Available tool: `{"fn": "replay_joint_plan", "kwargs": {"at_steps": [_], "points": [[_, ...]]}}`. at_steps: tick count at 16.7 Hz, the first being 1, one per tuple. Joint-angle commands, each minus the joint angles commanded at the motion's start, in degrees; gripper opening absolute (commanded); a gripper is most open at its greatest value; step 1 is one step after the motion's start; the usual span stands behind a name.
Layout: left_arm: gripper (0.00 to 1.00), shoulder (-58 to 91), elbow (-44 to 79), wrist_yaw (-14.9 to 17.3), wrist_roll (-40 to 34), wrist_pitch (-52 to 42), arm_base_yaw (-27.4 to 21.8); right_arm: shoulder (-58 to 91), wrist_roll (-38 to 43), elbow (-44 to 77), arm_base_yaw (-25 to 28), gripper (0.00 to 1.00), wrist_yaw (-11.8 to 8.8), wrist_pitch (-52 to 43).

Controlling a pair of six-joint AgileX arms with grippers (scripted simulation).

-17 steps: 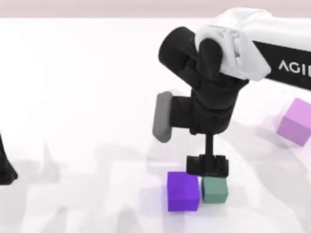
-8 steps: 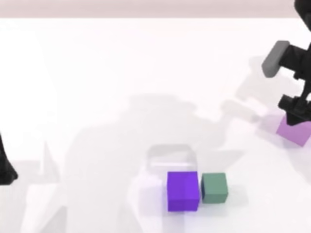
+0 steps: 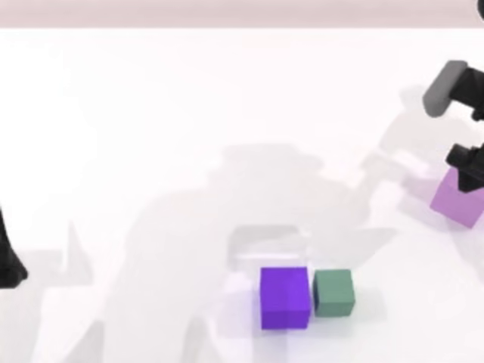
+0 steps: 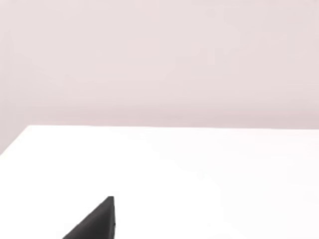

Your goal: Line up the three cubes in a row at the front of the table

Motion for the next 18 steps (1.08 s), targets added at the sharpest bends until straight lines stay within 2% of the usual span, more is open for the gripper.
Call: {"fn": "replay_joint_plan", "kwargs": {"at_steps": [8, 13, 18], "points": [[1.00, 0.0, 0.0, 0.0, 0.0, 0.0, 0.0, 5.6, 0.1, -10.4, 0.0, 1.00, 0.0, 16.3], [1.00, 0.0, 0.0, 0.0, 0.0, 0.0, 0.0, 6.0, 0.1, -11.1, 0.0, 1.00, 0.0, 17.2], [1.00, 0.0, 0.0, 0.0, 0.0, 0.0, 0.0, 6.0, 0.1, -11.1, 0.0, 0.62, 0.0, 17.2]]}}
